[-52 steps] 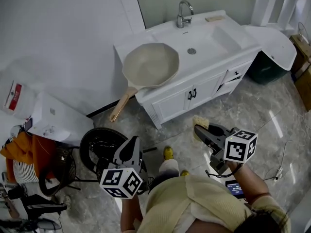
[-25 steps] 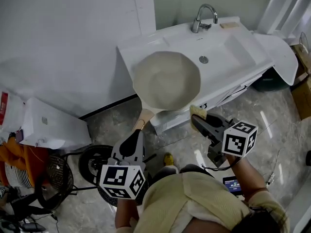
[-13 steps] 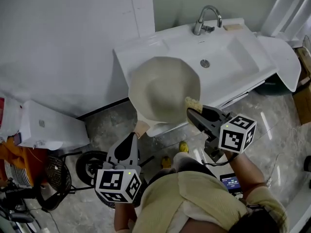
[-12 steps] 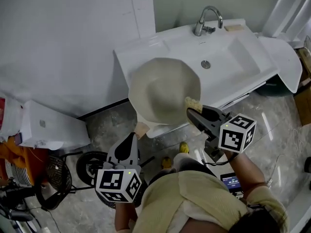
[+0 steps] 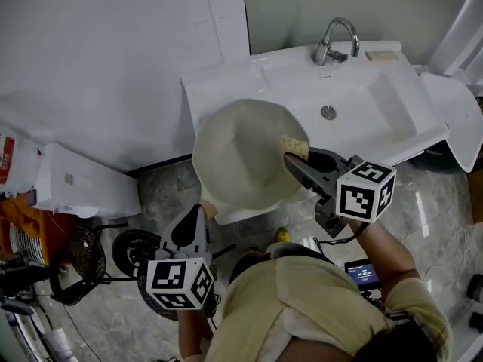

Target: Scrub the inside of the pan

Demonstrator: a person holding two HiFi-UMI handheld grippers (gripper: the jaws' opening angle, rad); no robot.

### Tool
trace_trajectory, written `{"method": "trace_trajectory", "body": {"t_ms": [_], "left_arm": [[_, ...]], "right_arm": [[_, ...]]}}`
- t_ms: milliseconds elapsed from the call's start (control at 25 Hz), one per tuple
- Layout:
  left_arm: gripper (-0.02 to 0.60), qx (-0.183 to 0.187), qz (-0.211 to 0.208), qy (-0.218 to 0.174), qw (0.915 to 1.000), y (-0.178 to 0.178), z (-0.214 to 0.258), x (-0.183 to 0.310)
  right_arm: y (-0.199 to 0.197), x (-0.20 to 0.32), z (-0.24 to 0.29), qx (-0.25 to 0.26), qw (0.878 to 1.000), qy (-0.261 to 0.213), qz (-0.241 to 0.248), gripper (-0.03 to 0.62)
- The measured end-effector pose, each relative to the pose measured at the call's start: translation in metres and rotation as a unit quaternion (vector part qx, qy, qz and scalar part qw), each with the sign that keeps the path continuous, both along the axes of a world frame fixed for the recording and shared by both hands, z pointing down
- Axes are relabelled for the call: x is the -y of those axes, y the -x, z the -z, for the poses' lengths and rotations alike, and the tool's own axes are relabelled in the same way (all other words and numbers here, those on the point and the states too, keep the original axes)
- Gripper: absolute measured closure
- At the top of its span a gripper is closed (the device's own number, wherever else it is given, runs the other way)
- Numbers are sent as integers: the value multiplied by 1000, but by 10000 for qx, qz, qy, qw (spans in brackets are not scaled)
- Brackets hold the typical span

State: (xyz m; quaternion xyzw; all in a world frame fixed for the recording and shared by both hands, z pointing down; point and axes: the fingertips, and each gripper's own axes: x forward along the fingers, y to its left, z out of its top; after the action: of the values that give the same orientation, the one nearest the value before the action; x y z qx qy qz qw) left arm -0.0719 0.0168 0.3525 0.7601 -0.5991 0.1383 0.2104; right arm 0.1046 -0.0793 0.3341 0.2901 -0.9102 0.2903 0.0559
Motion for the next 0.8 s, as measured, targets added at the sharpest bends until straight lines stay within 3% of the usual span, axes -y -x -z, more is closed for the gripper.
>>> {"method": "trace_trajectory", "body": {"t_ms": [400, 800], "left_arm": [[522, 166, 343, 105, 9992, 1, -5, 7], [522, 230, -104, 438, 9987, 16, -20, 38]], "right_arm": [[26, 30, -21, -487, 9974, -216, 476, 520], [57, 71, -42, -929, 9954, -134, 207, 520]]}}
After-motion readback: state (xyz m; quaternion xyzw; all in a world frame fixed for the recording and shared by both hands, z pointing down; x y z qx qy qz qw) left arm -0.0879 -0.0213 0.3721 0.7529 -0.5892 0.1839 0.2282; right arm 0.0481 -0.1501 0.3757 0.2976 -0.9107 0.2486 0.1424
